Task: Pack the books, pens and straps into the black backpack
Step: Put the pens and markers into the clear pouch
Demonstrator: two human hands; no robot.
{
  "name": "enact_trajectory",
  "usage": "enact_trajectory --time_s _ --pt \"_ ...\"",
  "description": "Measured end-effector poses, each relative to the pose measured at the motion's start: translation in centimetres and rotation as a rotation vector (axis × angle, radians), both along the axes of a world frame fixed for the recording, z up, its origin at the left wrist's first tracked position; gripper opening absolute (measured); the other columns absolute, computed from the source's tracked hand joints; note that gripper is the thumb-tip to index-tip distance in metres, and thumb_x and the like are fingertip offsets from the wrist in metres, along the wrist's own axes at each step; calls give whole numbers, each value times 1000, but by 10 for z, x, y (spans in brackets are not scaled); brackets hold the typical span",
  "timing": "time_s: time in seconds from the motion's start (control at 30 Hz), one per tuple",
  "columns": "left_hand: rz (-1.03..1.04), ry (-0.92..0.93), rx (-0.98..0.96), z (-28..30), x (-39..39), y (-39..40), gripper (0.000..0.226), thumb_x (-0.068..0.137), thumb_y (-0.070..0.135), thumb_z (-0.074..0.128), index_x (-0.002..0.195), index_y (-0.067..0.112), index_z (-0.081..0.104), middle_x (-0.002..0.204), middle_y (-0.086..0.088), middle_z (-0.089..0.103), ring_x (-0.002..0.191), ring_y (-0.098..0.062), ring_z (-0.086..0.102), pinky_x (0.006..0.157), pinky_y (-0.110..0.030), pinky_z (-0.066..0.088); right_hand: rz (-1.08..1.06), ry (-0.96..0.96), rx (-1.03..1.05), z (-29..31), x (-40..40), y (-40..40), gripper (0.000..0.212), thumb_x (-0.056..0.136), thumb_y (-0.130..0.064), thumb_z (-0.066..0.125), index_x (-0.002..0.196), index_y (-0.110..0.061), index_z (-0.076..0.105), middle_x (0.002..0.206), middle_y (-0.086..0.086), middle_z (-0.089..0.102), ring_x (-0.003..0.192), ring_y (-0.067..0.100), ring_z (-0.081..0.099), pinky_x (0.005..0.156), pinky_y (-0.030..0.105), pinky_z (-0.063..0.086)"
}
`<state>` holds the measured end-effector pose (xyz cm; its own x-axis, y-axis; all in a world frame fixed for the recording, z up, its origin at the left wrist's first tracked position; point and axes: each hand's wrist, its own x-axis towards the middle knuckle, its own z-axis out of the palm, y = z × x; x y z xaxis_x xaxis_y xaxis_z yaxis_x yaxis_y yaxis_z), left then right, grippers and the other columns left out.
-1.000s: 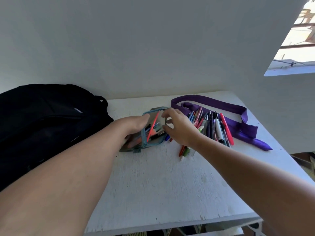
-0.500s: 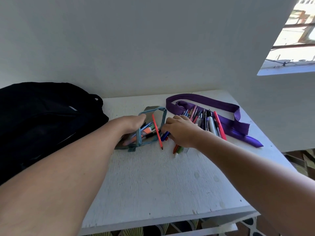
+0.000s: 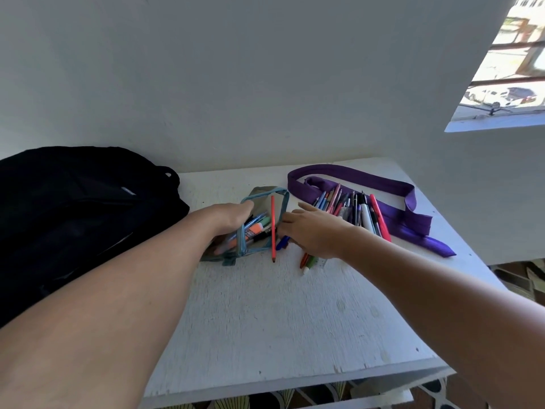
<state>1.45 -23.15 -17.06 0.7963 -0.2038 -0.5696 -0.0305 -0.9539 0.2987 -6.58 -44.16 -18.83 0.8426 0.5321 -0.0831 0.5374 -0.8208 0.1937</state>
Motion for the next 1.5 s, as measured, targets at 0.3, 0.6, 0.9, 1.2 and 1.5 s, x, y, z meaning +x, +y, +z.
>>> enact_trajectory --time_s 0.3,0.6,0.9,1.2,1.5 --pt "-28 -26 42 3 -4 1 94 98 59 -2 45 7 56 58 -16 64 66 -26 63 89 -34 48 94 -33 27 1 -5 6 46 104 -11 58 148 -23 50 142 0 56 126 21 56 115 40 37" --pt "-13 -1 -38 5 -5 6 88 97 58 3 58 8 65 62 -18 65 78 -19 67 108 -37 36 -122 -366 835 29 -17 34 23 109 -15 51 130 -6 54 109 6 69 90 22 67 72 37 56" --pt "1 26 -70 15 -11 5 89 102 52 -2 48 9 54 48 -11 58 62 -23 61 98 -31 43 -956 -153 1936 18 2 67 25 108 -18 51 129 -22 39 109 10 69 90 21 73 83 40 63" --pt "122 -30 -116 20 -16 2 79 100 62 13 117 5 65 108 -27 64 99 -29 59 104 -43 39 -807 294 1007 2 26 83 46 99 -37 66 135 -12 51 127 11 59 107 28 63 85 40 58" --pt "46 50 -64 25 -17 -1 73 104 46 11 75 3 61 70 -24 67 75 -32 63 85 -37 45 -701 140 460 16 1 29 17 103 -35 53 108 -19 59 96 3 65 80 22 64 70 40 60"
